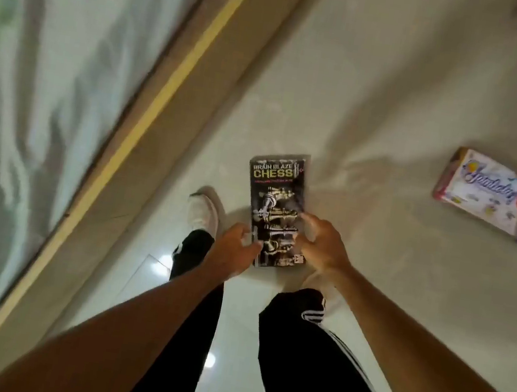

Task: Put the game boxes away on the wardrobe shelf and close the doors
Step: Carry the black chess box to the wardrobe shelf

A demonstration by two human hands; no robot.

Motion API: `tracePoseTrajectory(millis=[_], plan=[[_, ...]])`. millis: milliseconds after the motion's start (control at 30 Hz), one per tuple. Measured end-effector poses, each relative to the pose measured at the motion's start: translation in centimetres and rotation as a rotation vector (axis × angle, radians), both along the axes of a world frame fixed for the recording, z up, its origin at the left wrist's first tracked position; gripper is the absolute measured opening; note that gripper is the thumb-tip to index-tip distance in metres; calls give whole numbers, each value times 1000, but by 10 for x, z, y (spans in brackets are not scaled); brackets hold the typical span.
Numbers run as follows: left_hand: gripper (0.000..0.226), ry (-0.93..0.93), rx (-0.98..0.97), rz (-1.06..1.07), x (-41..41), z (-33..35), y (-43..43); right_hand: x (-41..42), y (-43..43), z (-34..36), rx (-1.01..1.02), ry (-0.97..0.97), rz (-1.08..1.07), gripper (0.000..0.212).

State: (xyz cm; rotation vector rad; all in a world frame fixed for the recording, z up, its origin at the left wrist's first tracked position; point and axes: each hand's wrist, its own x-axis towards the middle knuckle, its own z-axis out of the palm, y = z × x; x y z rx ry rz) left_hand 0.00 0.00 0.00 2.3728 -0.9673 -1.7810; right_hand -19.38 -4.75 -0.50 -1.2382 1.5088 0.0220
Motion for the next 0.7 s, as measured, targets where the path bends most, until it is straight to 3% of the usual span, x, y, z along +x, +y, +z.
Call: tracePoseTrajectory(millis=[100,200,333,500,633,700], plan=[[39,-1,52,0,-7,-97,-29,2,-9,-101,28,-5,-54,36],[43,26,116,170,-11,-167,-41,4,4,-180,-44,69,11,41],[56,60,103,340,-20,-202,-44,19,10,-210,-84,165,-63,58],[65,155,-15,377,-17,-161,-59,24,-8,-169,-161,153,-146,60],[69,225,-97,368,-11,-50,-90,21,-45,-68,-227,59,-172,64],[71,277,-136,365,-5,36,-105,20,-64,19,-255,-2,-213,70]])
